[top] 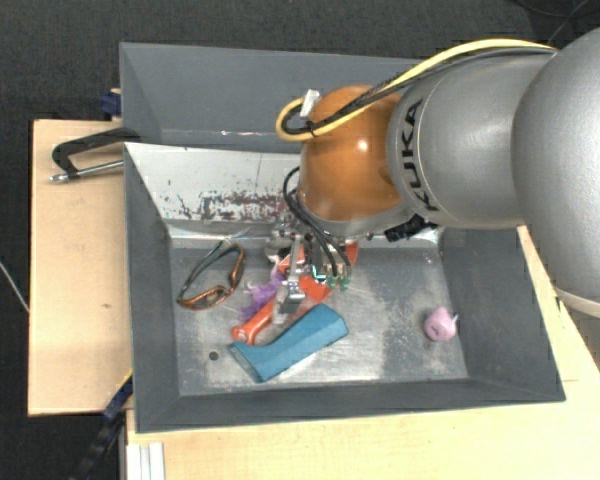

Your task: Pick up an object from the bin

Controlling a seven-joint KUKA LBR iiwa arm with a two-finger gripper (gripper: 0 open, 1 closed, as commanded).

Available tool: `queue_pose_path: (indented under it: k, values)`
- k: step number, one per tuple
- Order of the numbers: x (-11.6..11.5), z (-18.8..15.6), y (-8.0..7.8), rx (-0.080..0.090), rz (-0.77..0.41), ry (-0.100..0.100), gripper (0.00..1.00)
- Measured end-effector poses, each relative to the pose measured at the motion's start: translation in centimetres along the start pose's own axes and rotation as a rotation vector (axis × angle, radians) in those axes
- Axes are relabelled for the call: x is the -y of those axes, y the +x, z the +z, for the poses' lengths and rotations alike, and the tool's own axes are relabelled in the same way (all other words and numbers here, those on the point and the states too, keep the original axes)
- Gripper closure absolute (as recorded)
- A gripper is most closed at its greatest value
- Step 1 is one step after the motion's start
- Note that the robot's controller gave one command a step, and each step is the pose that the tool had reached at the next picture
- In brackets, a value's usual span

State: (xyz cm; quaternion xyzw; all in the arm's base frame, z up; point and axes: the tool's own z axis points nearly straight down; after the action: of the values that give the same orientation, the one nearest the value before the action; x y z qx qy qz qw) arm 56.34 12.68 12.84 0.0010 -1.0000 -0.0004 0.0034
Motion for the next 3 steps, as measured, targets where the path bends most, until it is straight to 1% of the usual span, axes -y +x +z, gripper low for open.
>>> queue_pose_path:
  k: [1,2,3]
  values:
    - [0.1,-0.4,-0.2,0.008,0.002,-0.001,0.00]
    - [-0.6,3.1,1.1,0.015,-0.222,0.000,0.00]
    - [0.5,4.8,1.3,0.025,-0.392,-0.013,0.00]
